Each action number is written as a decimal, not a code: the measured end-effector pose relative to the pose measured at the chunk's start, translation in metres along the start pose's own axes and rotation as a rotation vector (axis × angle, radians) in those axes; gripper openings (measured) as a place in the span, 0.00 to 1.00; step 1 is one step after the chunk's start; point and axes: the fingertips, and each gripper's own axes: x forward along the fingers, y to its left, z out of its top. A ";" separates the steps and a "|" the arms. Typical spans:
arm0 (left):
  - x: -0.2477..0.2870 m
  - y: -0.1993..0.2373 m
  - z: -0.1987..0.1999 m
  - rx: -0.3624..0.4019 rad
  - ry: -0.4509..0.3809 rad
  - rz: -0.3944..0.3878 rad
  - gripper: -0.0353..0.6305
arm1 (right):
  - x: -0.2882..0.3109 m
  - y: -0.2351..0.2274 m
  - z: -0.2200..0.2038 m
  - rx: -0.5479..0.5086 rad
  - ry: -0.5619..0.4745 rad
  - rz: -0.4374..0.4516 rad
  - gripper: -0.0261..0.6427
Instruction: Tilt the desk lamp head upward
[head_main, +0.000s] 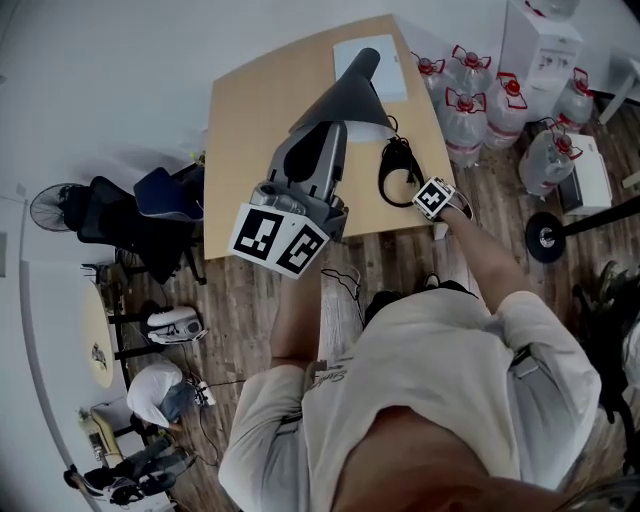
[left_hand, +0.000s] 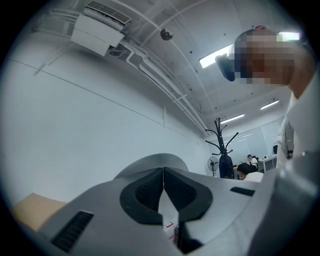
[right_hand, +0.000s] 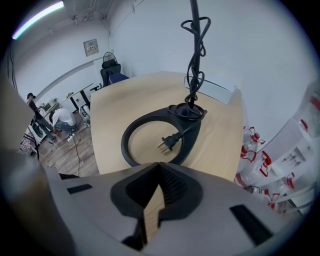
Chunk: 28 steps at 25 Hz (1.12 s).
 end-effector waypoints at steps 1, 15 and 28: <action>-0.001 0.000 -0.005 -0.003 0.014 -0.007 0.08 | 0.000 -0.001 0.000 -0.010 0.004 -0.009 0.03; -0.055 0.010 -0.056 -0.119 0.150 -0.022 0.08 | -0.045 0.021 0.029 0.071 -0.209 -0.047 0.03; -0.094 0.023 -0.107 -0.220 0.211 0.011 0.08 | -0.209 0.093 0.104 0.070 -0.629 -0.043 0.03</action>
